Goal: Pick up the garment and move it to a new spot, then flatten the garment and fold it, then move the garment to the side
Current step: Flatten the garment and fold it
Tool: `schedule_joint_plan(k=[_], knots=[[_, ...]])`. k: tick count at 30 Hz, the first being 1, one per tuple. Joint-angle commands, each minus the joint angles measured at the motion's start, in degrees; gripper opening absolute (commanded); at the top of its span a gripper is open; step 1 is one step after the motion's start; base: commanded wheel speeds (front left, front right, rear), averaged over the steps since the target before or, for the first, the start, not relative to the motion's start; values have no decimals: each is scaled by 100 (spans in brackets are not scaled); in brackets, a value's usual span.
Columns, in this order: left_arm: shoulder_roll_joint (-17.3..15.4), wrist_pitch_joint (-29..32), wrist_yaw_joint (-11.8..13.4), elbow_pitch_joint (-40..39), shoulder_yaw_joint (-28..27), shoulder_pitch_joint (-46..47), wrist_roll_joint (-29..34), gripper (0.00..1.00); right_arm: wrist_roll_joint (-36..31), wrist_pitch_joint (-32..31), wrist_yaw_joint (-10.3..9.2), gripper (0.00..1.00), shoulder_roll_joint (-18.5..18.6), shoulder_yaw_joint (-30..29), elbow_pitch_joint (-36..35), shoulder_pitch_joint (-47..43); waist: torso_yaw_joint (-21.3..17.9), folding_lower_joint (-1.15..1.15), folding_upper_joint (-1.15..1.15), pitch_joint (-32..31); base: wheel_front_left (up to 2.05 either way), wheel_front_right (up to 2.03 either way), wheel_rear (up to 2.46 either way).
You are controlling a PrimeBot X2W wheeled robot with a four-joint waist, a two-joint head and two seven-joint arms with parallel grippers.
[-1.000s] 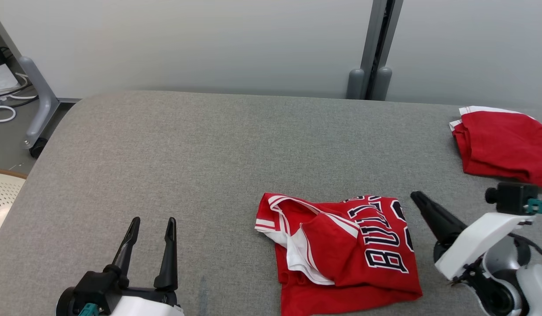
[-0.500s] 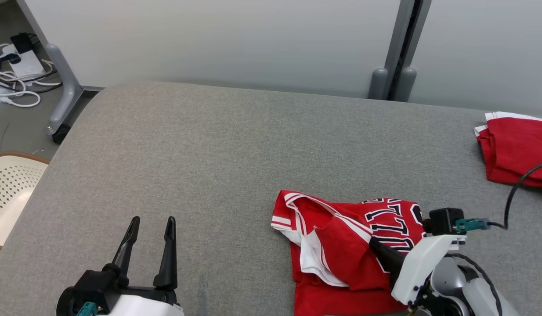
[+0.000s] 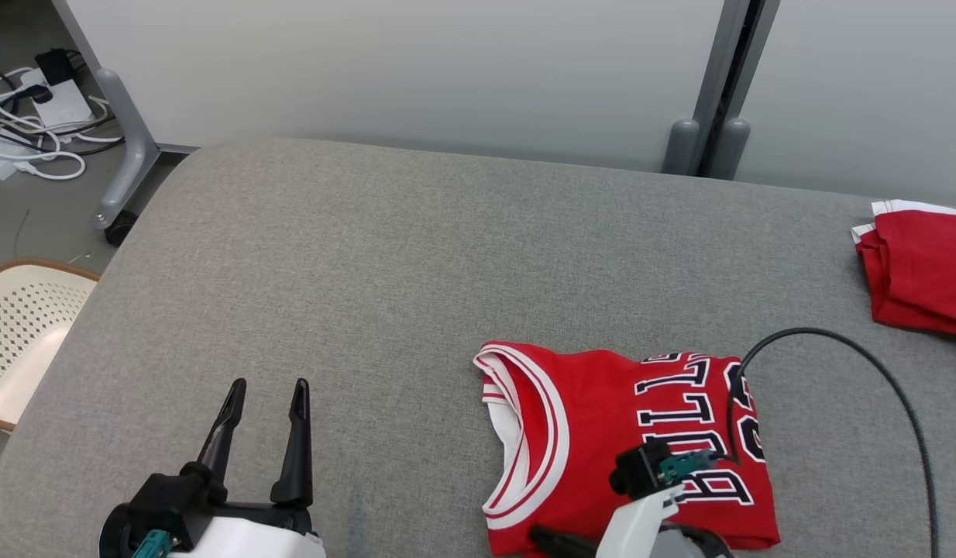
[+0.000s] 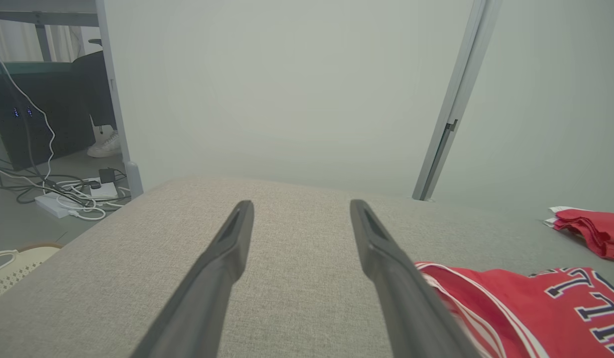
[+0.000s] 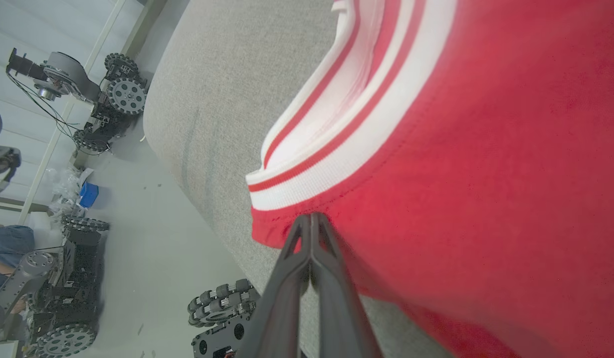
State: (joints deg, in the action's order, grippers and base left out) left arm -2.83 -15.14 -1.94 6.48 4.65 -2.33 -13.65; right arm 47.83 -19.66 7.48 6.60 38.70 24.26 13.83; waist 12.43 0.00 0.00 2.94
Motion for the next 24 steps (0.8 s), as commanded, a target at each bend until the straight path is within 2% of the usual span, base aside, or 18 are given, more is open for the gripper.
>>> schedule_joint_plan(k=[1, 7, 11, 15, 18, 19, 20, 24], knots=[[-18, -3, 24, 12, -26, 69, -23, 100, 42, -16, 3, 0, 37, 46, -5, -19, -10, 0, 0, 3, 0, 0, 0], [-17, -2, 40, -11, -50, 46, -41, 100, 497, 133, 3, 0, 278, 404, -285, 100, -123, 0, 0, 18, 0, 0, 0], [-18, -3, 63, -57, -67, 11, -23, 100, 682, 358, 3, 0, 583, 243, -626, 201, -230, 0, 0, 9, 0, 0, 0], [-18, -3, 82, -86, -60, -38, -22, 100, 739, 599, 3, 0, 907, -199, -914, 274, -343, 0, 0, -6, 0, 0, 0], [-18, -3, 93, -95, -29, -34, -37, 100, 700, 724, 3, 41, 1097, -611, -925, 305, -404, 0, 0, -3, 0, 0, 0], [-19, -3, 97, -96, -16, -28, -41, 100, 668, 751, 3, 79, 1131, -736, -879, 312, -418, 0, 0, 2, 0, 0, 0], [-19, -3, 96, -96, -5, -16, -42, 100, 655, 763, 3, 100, 1136, -850, -819, 306, -429, 0, 0, 7, 0, 0, 0], [-17, -3, 85, -104, 16, 8, -36, 100, 422, 796, 3, 100, 1153, -1201, -479, 325, -458, 0, 0, 32, 0, 0, 0]])
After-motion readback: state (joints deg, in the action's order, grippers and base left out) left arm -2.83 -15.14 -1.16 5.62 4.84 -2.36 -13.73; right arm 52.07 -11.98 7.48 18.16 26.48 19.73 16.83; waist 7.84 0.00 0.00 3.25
